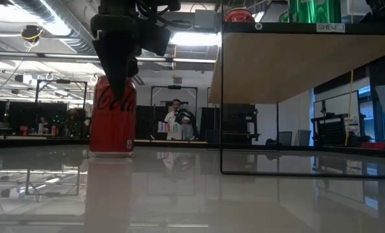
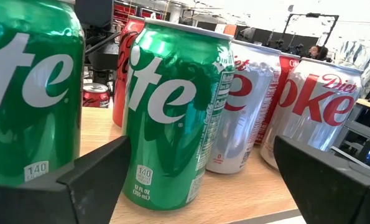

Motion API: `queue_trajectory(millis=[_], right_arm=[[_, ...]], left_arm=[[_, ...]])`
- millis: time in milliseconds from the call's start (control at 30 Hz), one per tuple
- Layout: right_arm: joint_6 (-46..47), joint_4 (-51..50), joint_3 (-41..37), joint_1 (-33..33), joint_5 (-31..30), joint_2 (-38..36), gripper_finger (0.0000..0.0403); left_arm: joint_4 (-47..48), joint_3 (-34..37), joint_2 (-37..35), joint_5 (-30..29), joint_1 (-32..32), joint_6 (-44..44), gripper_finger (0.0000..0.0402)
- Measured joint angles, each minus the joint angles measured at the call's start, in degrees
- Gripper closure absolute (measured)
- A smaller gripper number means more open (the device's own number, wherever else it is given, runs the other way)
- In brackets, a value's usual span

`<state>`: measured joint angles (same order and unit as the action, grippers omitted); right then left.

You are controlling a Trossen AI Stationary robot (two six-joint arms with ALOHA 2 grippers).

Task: Place canned beverage on shelf
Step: Put the red black soda can on the shelf aligned with the other red black soda can

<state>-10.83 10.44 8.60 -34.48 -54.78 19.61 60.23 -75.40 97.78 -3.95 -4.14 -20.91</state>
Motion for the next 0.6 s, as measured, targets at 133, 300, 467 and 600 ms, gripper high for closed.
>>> queue_trajectory(millis=[133, 300, 467, 600], right_arm=[[0.0, 0.0, 0.0, 0.0, 0.01, 0.0, 0.0015], [0.0, -0.02, 0.0, 0.0, 0.02, 0.0, 0.0015], [0.0, -0.04, 0.0, 0.0, 0.02, -0.01, 0.0015], [0.0, -0.07, 0.0, 0.0, 0.02, 0.0, 0.0015]], left_arm=[[0.0, -0.02, 0.0, 0.0, -0.04, -0.02, 0.0011], [0.02, -0.02, 0.0, -0.71, -0.06, -1.94, 0.0013], [0.02, -0.02, -0.02, -1.31, -0.05, -6.99, 0.0035], [0.04, -0.02, -0.02, -1.16, -0.55, -7.56, 0.0067]])
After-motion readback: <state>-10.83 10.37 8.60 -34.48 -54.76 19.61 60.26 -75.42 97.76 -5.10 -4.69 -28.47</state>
